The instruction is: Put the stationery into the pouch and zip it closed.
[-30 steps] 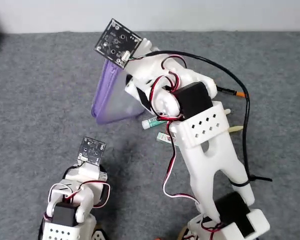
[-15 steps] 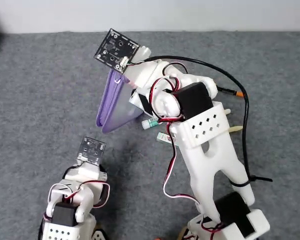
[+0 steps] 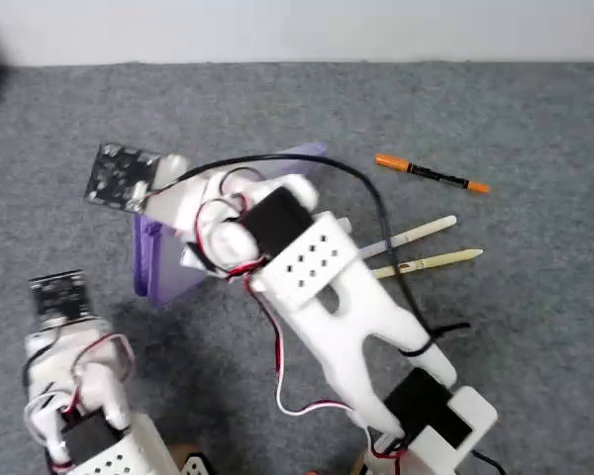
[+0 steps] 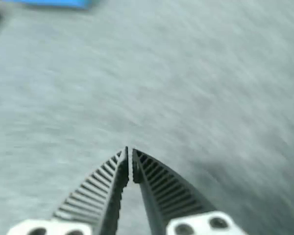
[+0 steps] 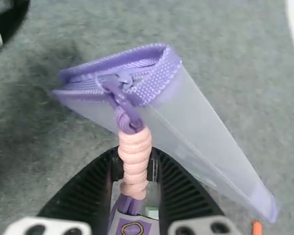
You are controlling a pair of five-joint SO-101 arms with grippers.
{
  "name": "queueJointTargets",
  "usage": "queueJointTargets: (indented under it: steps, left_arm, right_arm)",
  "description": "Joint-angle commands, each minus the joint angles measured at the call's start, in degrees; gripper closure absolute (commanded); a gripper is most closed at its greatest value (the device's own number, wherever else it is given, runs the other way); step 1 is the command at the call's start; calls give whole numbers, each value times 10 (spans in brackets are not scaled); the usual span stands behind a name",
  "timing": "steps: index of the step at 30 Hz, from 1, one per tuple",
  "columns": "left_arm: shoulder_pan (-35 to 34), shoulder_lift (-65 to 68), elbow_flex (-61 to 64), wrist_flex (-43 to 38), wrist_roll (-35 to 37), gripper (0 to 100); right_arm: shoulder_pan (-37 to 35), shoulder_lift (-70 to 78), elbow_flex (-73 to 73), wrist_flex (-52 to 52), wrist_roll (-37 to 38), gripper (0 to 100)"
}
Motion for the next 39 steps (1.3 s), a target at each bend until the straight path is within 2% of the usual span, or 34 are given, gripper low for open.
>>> queueJointTargets:
  steps: [1,5,10,12,15,25,33,35,39]
  left_arm:
    - [-33,-7,-52,-25,8,984]
    - [-25,-6,-23,-40,10,984]
    - [-17,-5,52,-148,13,984]
    - [-11,-5,51,-163,37,984]
    - [40,-5,51,-161,45,984]
    - [279,-6,39,-159,45,984]
    - [476,-6,-78,11,45,985]
    - [494,-6,-103,40,45,985]
    - [480,-6,-133,68,47,985]
  right_arm:
    - [-3,-3,-20,7,4,991]
    - [-3,-18,-21,17,3,991]
    - [-2,-51,-21,87,2,991]
    - [0,-67,-21,110,2,991]
    - [-2,-89,-21,121,2,991]
    - [0,-103,-21,118,1,991]
    - [65,-100,-22,46,1,991]
    - [92,-103,-25,31,1,991]
    - [126,-104,-62,21,1,991]
